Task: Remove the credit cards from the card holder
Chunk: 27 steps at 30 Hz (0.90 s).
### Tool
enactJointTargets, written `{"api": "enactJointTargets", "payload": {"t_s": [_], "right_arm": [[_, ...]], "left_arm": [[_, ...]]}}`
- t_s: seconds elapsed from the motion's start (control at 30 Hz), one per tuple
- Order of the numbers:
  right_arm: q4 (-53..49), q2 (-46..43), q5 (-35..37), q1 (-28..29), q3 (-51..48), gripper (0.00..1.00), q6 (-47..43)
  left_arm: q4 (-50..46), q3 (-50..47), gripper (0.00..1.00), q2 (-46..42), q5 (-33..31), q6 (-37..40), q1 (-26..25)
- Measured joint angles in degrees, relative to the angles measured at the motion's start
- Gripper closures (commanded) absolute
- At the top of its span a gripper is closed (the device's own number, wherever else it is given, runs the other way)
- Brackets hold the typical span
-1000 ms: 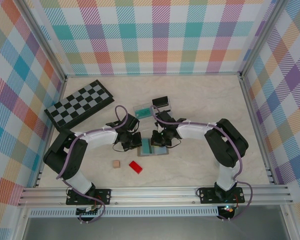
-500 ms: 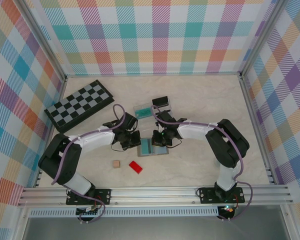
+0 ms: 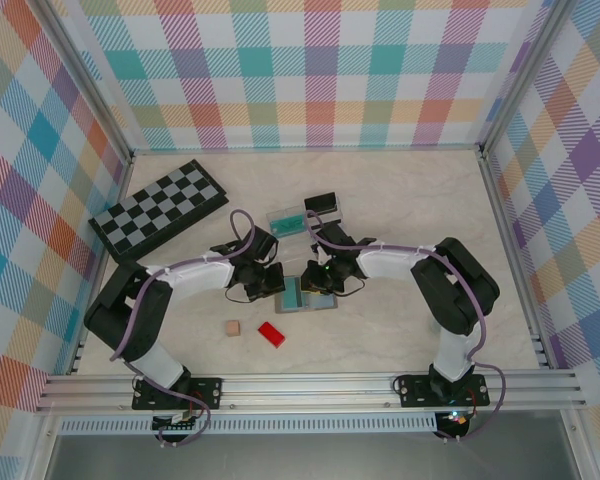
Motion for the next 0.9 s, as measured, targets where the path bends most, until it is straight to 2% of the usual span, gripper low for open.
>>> {"api": "enactJointTargets", "payload": {"t_s": [0.67,0.9], "right_arm": [[2.36,0.11,-3.54,-0.74,-0.39,0.86,-0.04],[3.37,0.61,-4.20,-1.07,-0.96,0.94,-0.17]], "left_arm": [[0.31,-0.02,1.00,0.33,-0.24,0.00,0.02],[0.39,-0.02,1.00,0.39,-0.28,0.00,0.09]]}}
